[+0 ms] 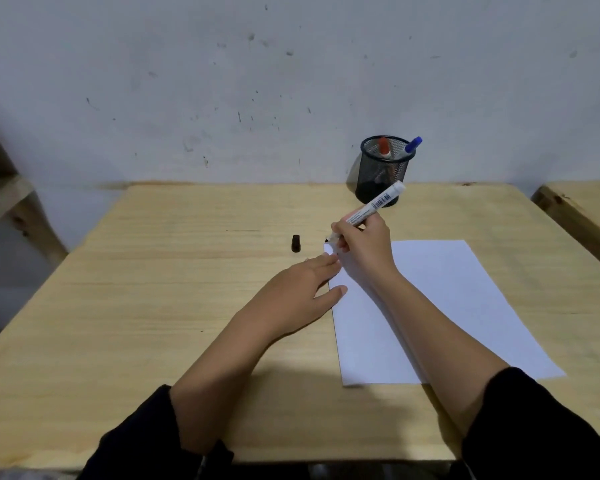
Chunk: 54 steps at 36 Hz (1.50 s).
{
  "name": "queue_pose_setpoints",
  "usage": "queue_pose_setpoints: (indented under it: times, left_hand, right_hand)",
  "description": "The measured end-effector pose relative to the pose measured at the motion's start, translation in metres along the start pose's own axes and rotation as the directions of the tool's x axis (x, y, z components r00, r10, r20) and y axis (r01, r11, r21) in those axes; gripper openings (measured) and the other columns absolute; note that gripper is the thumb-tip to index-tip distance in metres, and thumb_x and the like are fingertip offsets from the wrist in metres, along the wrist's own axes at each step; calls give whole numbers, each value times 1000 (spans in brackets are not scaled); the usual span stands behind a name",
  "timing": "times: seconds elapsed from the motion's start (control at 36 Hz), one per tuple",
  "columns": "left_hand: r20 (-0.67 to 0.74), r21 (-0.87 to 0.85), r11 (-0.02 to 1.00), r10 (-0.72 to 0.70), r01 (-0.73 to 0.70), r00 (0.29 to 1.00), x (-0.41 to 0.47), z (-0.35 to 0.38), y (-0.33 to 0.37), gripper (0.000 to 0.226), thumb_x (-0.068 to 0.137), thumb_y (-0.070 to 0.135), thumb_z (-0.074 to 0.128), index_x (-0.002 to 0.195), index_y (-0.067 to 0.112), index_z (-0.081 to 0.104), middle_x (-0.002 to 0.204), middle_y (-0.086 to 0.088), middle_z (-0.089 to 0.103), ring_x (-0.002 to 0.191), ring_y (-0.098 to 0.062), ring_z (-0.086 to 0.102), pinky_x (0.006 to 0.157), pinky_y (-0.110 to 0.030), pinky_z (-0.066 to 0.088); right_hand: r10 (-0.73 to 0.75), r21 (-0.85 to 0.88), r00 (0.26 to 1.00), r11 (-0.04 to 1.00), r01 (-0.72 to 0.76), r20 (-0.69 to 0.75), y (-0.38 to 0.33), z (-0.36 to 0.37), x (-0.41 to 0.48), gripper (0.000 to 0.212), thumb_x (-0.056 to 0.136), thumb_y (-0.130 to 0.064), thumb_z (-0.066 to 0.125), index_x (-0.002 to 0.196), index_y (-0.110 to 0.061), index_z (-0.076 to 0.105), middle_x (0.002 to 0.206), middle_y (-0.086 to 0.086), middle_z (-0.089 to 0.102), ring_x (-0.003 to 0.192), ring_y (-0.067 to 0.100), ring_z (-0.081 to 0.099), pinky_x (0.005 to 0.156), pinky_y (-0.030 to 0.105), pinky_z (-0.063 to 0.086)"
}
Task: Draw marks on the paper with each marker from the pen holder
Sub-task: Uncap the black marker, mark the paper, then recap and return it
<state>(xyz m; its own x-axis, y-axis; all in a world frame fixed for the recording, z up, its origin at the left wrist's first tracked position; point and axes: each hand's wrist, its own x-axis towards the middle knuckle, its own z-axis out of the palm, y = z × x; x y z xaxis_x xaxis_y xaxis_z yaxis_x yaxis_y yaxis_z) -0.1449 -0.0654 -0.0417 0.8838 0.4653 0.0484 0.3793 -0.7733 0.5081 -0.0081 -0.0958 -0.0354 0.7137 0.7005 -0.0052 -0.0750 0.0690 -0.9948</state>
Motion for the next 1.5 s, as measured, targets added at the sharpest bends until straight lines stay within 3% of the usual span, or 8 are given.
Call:
queue_pose_setpoints:
  times: [0.11, 0.44, 0.67, 0.89, 1.11, 1.33, 1.39, 1.5]
  left_hand:
    - [1, 10, 1000, 5, -5, 1000, 1, 1, -1, 52, 95, 42, 43, 144, 25, 37, 154, 12, 30, 137, -6, 34, 105, -26, 35]
    - [-6, 15, 1000, -2, 2, 1000, 2, 1, -1, 53, 95, 42, 43, 145, 24, 36, 154, 11, 31, 139, -5, 31, 109, -26, 32]
    - [-11, 12, 1000, -9, 9, 1000, 1, 0, 0, 52, 95, 40, 44, 143, 20, 39, 153, 9, 33, 138, -6, 32, 104, -21, 30]
    - [-8, 11, 1000, -4, 4, 1000, 0, -1, 2, 51, 96, 39, 44, 144, 21, 38, 155, 10, 30, 140, -5, 29, 108, -24, 30]
    - [7, -28, 999, -25, 25, 1000, 0, -2, 2, 53, 95, 41, 46, 144, 23, 36, 156, 14, 25, 142, 0, 19, 105, -15, 18]
    - [6, -51, 998, -38, 38, 999, 3, -9, 2, 44, 91, 40, 54, 128, 15, 56, 149, 8, 39, 135, -6, 35, 107, -23, 32]
    - [-36, -67, 998, -18, 16, 999, 5, -10, 3, 39, 90, 37, 57, 118, 10, 60, 143, 5, 42, 131, -8, 40, 105, -27, 38]
    - [-288, -159, 987, -72, 27, 955, 9, -16, 7, 39, 90, 32, 55, 127, 18, 56, 141, 11, 37, 123, 0, 41, 96, -9, 35]
  right_hand:
    - [12, 1, 1000, 1000, -12, 2, 2, 1, 2, 17, 80, -1, 59, 75, -15, 50, 73, 8, 54, 65, 19, 54, 72, 39, 52]
    - [6, -16, 1000, 1000, -6, 5, 3, 4, 4, 19, 82, 0, 59, 77, -14, 48, 73, 9, 50, 66, 20, 52, 70, 35, 51]
    - [3, -38, 1000, 999, -3, 13, 3, 3, 3, 10, 77, 2, 54, 79, -7, 48, 66, 10, 49, 51, 15, 46, 58, 32, 47]
    - [-46, -57, 999, 997, 45, -8, -1, 0, 4, 8, 81, 2, 56, 84, -4, 51, 67, 8, 52, 50, 8, 51, 47, 14, 46]
    - [-26, 69, 999, 997, 28, -29, -6, -13, 10, 21, 87, -9, 61, 103, 3, 57, 71, 5, 59, 54, 5, 57, 57, 14, 50]
    - [-66, 129, 997, 990, 62, 26, -31, -24, 6, 9, 88, -3, 56, 80, -7, 60, 70, 9, 60, 58, 12, 57, 66, 20, 53]
    - [-76, 147, 997, 986, 73, 20, -36, -28, 5, 8, 88, -2, 56, 82, -5, 59, 70, 9, 60, 57, 12, 56, 63, 19, 53]
    - [-72, 200, 997, 977, 70, 4, -42, -36, 1, 6, 86, 1, 56, 82, -4, 59, 68, 9, 60, 54, 12, 55, 59, 17, 51]
